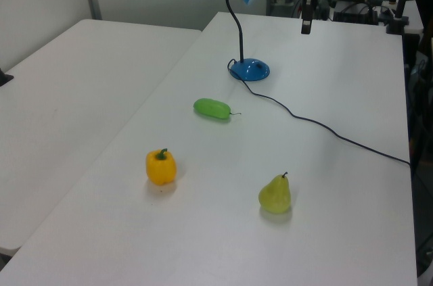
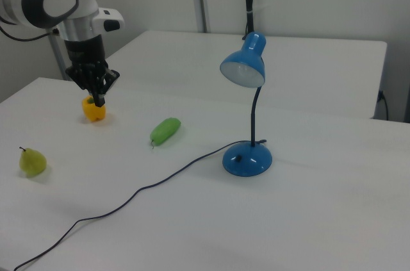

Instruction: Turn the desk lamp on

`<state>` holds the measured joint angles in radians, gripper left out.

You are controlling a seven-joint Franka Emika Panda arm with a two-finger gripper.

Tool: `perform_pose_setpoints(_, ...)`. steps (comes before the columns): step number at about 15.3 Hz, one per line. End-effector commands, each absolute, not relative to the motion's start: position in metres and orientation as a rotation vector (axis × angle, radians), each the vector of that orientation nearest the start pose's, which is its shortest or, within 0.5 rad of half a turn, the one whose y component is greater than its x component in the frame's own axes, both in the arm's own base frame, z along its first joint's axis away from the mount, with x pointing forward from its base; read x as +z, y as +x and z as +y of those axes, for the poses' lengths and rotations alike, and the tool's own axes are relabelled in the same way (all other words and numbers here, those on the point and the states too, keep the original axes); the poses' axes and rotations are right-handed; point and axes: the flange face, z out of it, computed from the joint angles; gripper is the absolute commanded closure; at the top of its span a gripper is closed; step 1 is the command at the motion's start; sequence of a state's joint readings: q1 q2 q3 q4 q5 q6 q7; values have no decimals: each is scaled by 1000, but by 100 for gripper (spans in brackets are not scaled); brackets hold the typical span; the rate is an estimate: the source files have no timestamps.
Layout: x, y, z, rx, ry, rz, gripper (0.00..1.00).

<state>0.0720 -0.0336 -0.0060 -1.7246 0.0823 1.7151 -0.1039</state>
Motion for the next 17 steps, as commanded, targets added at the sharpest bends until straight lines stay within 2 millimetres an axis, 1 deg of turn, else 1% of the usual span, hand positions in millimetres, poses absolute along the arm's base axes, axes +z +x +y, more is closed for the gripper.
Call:
perform_pose_setpoints(1, 574, 556, 19, -44, -3107, -199, 100)
perform_pose_setpoints(4, 559, 562, -8, -109, -3124, -129, 100)
perform_pose_setpoints(6, 545, 566, -18, -159, -3136, -104, 100)
perform_pose_setpoints(7, 538, 568, -24, -175, -3155, -102, 100)
perform_pose_setpoints(8, 528, 570, -35, -186, -3168, -79, 100)
perform_pose_setpoints(9, 522, 574, -43, -220, -3170, -59, 100)
perform_pose_setpoints(10, 509, 581, -52, -263, -3173, -30, 100)
perform_pose_setpoints(12, 491, 591, -62, -336, -3178, -7, 100)
perform_pose_setpoints(13, 485, 596, -66, -378, -3179, 0, 100)
perform_pose_setpoints(15, 465, 605, -68, -408, -3184, 5, 100)
perform_pose_setpoints(16, 451, 611, -72, -428, -3189, 11, 100)
perform_pose_setpoints(17, 443, 617, -76, -470, -3190, 21, 100)
